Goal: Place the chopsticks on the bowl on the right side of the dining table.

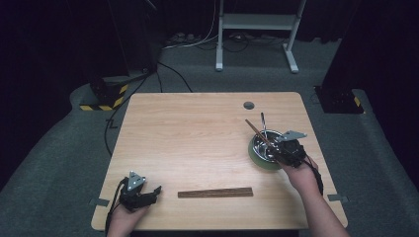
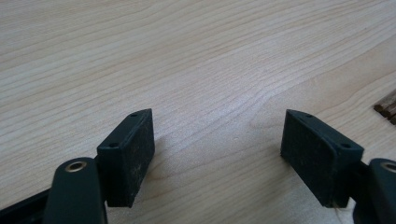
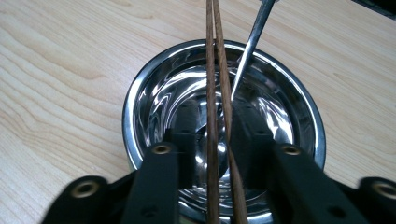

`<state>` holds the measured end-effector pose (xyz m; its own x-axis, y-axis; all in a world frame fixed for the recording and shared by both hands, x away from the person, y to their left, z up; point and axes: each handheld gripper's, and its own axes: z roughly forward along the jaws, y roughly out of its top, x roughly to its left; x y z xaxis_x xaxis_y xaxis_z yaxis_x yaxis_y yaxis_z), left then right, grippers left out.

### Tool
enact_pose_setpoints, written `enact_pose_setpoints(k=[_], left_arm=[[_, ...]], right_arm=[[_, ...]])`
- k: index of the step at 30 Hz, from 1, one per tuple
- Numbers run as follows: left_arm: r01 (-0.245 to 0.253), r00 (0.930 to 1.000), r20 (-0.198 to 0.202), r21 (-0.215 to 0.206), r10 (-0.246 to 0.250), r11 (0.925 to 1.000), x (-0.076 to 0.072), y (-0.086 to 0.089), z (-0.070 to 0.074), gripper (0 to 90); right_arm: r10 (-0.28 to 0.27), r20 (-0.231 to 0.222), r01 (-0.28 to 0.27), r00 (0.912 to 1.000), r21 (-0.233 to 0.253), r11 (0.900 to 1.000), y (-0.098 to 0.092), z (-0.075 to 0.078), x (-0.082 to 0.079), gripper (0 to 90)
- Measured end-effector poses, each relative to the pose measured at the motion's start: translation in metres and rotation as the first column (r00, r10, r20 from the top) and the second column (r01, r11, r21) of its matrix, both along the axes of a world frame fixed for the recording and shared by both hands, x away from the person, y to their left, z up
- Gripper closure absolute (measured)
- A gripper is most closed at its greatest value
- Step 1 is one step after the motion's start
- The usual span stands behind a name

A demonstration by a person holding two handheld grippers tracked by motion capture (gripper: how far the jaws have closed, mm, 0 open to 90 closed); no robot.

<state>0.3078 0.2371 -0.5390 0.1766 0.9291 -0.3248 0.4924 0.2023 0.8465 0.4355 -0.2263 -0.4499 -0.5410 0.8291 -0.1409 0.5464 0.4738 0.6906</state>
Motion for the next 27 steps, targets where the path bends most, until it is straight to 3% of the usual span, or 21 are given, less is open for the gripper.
enact_pose_setpoints(k=[6, 13, 21, 27], left_arm=[[0.013, 0.9999, -0.003, 0.017, -0.013, 0.9998, 0.000, 0.001, 0.000, 25.7], [0.013, 0.9999, -0.003, 0.018, -0.013, 0.9998, 0.000, 0.001, 0.000, 25.7], [0.014, 0.9999, -0.005, 0.020, -0.014, 0.9997, 0.000, 0.002, 0.000, 25.7], [0.014, 0.9999, -0.004, 0.019, -0.014, 0.9997, 0.000, 0.002, 0.000, 25.7]], right_arm=[[-0.014, -0.034, 0.014, 0.9993, -0.004, 1.000, -0.003, -0.005, 0.008, 60.8], [-0.027, -0.067, 0.026, 0.9974, -0.023, 0.999, -0.004, -0.011, 0.011, 65.1], [-0.024, -0.059, 0.021, 0.9980, -0.042, 0.999, -0.002, -0.015, 0.011, 74.6], [-0.016, -0.069, 0.013, 0.9975, -0.044, 0.999, -0.003, -0.015, 0.011, 76.3]])
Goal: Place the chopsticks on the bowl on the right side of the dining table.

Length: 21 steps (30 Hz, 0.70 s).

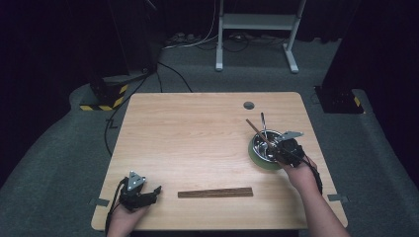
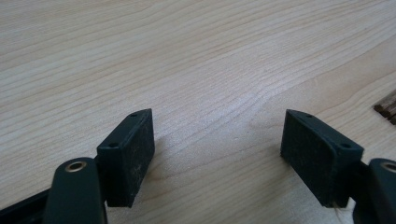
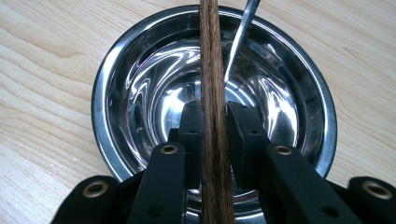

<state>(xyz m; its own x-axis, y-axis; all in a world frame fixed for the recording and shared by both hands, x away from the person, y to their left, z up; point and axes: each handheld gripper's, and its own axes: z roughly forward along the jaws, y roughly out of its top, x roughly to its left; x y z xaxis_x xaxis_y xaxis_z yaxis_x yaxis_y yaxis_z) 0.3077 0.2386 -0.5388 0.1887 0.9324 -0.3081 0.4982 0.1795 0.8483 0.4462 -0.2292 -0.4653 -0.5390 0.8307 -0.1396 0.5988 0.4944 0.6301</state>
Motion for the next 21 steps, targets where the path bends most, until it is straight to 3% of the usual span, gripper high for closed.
enact_pose_setpoints(k=[11, 21], left_arm=[[-0.003, 1.0000, 0.000, -0.001, 0.003, 1.0000, 0.000, 0.000, 0.000, 25.7], [-0.004, 1.0000, 0.001, -0.001, 0.004, 1.0000, 0.000, 0.000, 0.000, 25.7]], right_arm=[[0.027, 0.011, -0.027, 0.9996, 0.005, 1.000, 0.000, 0.000, -0.006, 76.6], [0.085, 0.016, -0.085, 0.9963, 0.002, 0.996, 0.002, -0.001, -0.016, 76.7]])
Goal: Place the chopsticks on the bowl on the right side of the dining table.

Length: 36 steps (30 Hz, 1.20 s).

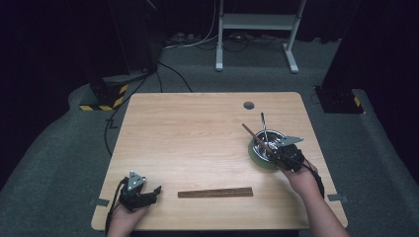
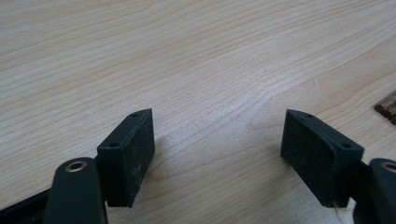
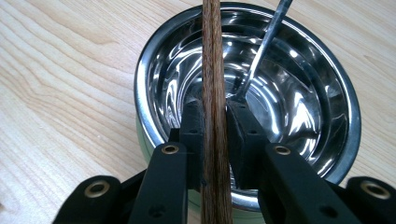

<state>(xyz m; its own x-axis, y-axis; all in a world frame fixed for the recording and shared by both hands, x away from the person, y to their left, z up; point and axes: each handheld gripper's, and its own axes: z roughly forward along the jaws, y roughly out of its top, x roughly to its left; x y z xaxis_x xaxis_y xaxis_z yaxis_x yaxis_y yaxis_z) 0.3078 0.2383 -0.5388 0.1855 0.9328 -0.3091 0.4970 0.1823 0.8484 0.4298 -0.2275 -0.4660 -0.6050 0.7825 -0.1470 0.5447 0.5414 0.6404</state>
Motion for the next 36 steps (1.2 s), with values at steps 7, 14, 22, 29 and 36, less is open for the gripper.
enact_pose_setpoints(k=[7, 14, 22, 29, 36], left_arm=[[0.002, 1.0000, -0.001, 0.002, -0.002, 1.0000, 0.000, 0.000, 0.000, 25.7], [0.001, 1.0000, 0.000, 0.000, -0.001, 1.0000, 0.000, 0.000, 0.000, 25.7], [0.007, 1.0000, -0.002, 0.008, -0.007, 0.9999, 0.000, 0.001, 0.000, 25.7], [0.003, 1.0000, 0.002, 0.003, -0.003, 1.0000, 0.000, 0.000, 0.000, 25.7], [0.007, 1.0000, -0.006, 0.029, -0.007, 0.9995, 0.000, 0.003, 0.000, 25.8]], right_arm=[[0.013, -0.008, -0.013, 0.9999, 0.012, 1.000, 0.001, 0.000, -0.002, 76.6], [0.003, 0.006, -0.003, 1.0000, 0.034, 0.999, -0.001, 0.001, -0.001, 70.8], [-0.041, 0.052, 0.036, 0.9978, 0.092, 0.995, -0.002, 0.013, -0.009, 65.3], [-0.093, 0.128, 0.072, 0.9875, 0.158, 0.985, -0.002, 0.017, -0.034, 65.8], [-0.083, 0.177, 0.053, 0.9807, 0.163, 0.985, 0.011, -0.002, -0.064, 72.3]])
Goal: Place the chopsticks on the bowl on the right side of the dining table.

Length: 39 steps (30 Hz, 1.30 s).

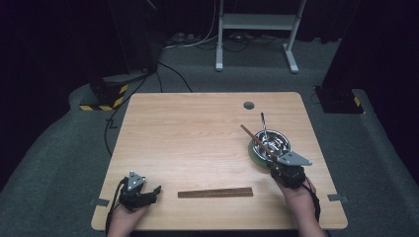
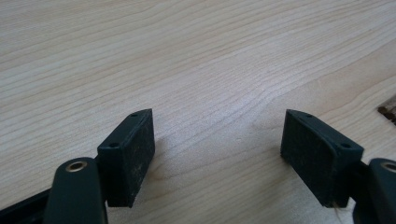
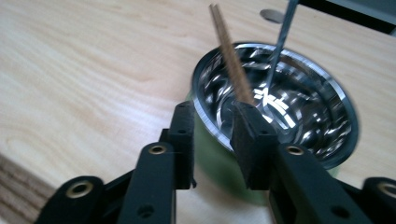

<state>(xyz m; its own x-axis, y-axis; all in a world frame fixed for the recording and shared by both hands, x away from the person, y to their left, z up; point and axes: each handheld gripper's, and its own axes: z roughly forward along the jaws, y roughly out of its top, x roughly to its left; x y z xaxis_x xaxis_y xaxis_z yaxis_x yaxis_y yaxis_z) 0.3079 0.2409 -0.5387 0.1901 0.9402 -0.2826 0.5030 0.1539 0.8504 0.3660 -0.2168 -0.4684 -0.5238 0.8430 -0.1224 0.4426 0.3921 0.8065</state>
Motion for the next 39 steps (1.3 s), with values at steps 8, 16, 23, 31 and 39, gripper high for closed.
enact_pose_setpoints(k=[8, 16, 23, 31, 39], left_arm=[[-0.024, 0.9997, 0.003, -0.002, 0.024, 0.9997, 0.000, 0.000, 0.000, 29.1], [-0.045, 0.9989, 0.009, -0.008, 0.045, 0.9989, 0.000, 0.000, 0.000, 29.4], [-0.049, 0.9987, 0.010, -0.010, 0.049, 0.9987, 0.000, 0.000, 0.000, 29.3], [-0.050, 0.9987, 0.011, -0.009, 0.050, 0.9987, 0.000, 0.000, 0.000, 29.3], [-0.057, 0.9983, 0.014, -0.011, 0.057, 0.9983, 0.000, -0.001, 0.000, 29.3]], right_arm=[[-0.006, 0.015, 0.006, 0.9999, 0.019, 1.000, -0.004, -0.020, -0.014, 88.9], [-0.056, 0.010, 0.055, 0.9984, 0.033, 0.998, -0.016, -0.034, -0.012, 86.4], [-0.078, 0.009, 0.078, 0.9969, 0.042, 0.996, -0.020, -0.035, -0.011, 85.5], [-0.111, 0.010, 0.110, 0.9938, 0.060, 0.992, -0.028, -0.035, -0.009, 85.0], [-0.128, 0.012, 0.127, 0.9917, 0.078, 0.989, -0.036, -0.035, -0.008, 84.8]])
